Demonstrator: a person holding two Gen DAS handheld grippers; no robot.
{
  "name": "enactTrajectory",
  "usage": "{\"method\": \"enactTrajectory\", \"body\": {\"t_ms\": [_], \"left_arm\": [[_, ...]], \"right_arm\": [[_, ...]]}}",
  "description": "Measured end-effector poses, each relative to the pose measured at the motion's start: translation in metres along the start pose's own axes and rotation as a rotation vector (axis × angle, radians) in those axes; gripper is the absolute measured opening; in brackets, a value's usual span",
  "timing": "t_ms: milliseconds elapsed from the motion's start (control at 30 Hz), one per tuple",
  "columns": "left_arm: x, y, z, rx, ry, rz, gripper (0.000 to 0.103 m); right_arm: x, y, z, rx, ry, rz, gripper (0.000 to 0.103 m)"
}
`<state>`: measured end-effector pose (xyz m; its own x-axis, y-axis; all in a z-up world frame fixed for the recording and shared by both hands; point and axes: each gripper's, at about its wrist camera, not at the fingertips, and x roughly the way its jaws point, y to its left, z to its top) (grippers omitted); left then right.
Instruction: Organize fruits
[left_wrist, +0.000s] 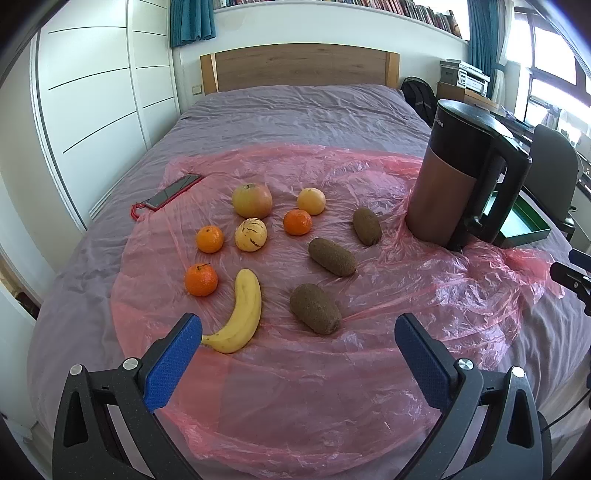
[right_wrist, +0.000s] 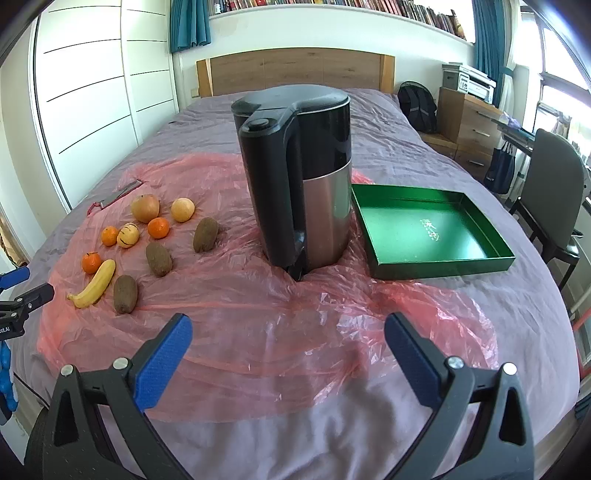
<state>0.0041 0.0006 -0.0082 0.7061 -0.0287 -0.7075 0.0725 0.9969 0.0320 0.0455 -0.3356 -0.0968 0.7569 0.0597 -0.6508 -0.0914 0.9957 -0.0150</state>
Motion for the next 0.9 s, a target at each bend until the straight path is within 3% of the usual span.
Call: {"method": "enactTrajectory", "body": {"t_ms": [900], "left_arm": [[-0.002, -0.0002, 0.0044, 0.073, 0.032, -0.042, 0.102]], "right_arm": [[-0.0019, 0.0027, 0.0026, -0.013, -0.014, 0.015, 0.103]]}}
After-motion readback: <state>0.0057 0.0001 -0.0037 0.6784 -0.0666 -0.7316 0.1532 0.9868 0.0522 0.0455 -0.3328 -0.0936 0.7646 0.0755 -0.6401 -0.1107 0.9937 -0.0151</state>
